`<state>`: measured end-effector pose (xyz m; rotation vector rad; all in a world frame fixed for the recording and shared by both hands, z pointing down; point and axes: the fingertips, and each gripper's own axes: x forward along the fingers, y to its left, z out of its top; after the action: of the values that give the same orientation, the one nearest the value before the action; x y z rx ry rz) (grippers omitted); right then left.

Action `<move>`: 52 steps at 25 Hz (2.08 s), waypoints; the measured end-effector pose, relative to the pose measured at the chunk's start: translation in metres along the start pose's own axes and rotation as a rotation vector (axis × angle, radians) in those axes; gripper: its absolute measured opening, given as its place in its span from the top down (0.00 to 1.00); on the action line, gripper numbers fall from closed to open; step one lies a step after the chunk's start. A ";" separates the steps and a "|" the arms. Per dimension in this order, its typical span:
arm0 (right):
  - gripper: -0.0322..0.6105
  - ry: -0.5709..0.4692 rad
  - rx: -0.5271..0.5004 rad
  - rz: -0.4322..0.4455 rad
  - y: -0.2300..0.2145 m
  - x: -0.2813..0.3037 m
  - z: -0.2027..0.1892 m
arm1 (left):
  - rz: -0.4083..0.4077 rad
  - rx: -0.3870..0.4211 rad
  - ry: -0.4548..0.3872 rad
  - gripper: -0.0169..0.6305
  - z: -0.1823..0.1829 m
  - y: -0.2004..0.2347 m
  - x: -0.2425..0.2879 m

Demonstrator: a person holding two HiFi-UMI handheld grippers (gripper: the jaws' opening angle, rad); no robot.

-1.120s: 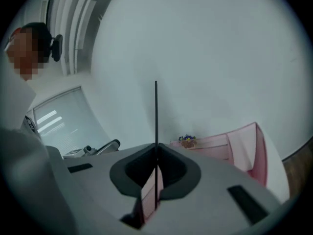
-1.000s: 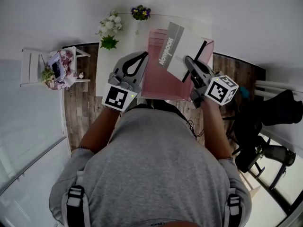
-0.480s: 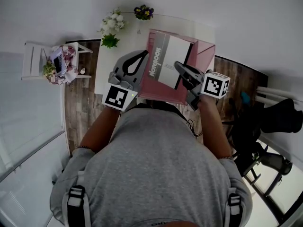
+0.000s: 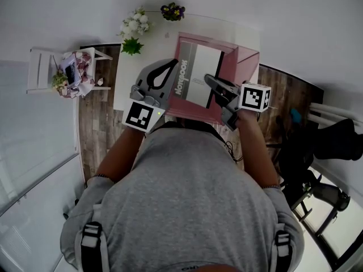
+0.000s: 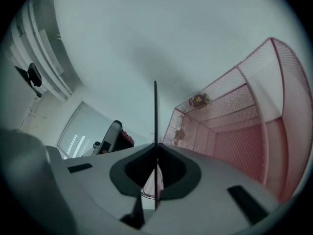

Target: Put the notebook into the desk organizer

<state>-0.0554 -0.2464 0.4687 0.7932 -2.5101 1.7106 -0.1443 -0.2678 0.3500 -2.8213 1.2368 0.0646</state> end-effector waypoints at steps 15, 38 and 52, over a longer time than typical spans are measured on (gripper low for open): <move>0.87 0.048 -0.040 -0.104 -0.026 0.014 -0.002 | -0.007 -0.006 0.001 0.94 -0.004 0.006 0.002; 0.67 0.169 -0.468 -0.401 -0.036 0.014 0.007 | -0.012 -0.014 0.002 0.94 -0.005 0.003 0.003; 0.57 0.294 -0.701 -0.555 -0.047 0.010 0.001 | -0.017 -0.022 -0.003 0.94 -0.005 0.002 0.006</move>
<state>-0.0446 -0.2641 0.5119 0.9387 -2.1524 0.6518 -0.1418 -0.2744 0.3540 -2.8485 1.2184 0.0824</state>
